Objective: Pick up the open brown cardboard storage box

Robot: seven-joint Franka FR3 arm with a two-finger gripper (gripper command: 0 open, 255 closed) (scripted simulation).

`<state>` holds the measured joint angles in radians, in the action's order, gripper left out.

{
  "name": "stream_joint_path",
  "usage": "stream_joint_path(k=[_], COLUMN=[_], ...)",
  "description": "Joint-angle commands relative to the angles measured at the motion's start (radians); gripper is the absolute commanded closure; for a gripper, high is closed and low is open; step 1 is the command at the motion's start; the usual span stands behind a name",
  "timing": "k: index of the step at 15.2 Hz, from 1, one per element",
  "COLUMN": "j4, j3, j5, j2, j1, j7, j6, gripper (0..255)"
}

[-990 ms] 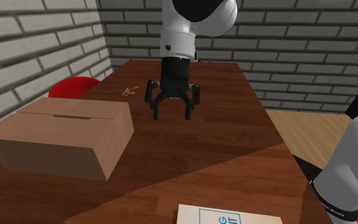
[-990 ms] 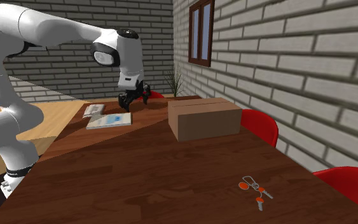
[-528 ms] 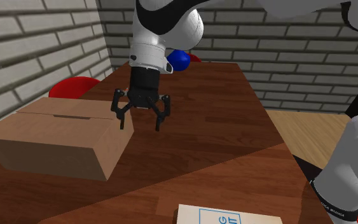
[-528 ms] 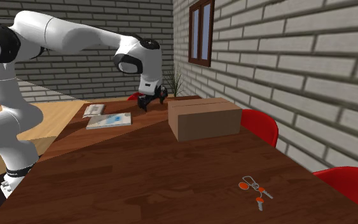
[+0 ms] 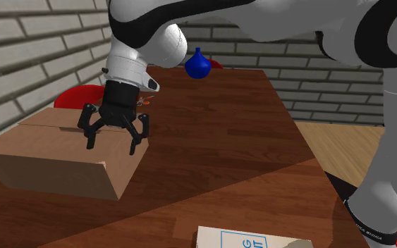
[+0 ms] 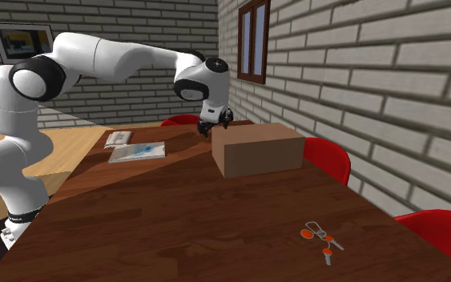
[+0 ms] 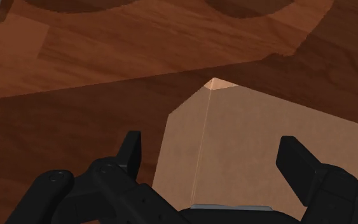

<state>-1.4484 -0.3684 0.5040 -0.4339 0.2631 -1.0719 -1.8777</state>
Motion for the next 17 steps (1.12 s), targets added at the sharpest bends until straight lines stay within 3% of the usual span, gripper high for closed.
stream_joint_path(k=[1, 6, 7, 16, 17], j4=[0.116, 0.497, 0.533, 0.432, 0.439], j3=[0.000, 0.006, 0.007, 0.021, 0.021], j5=[-0.006, -0.028, -0.031, -0.006, -0.007], j2=[-0.095, -0.361, -0.384, -0.380, -0.379], j1=[0.025, 0.108, 0.116, 0.113, 0.111], j7=[-0.048, -0.180, -0.190, -0.132, -0.134], j6=[0.005, 0.065, 0.073, -0.006, 0.002], gripper=[0, 0, 0, 0, 255])
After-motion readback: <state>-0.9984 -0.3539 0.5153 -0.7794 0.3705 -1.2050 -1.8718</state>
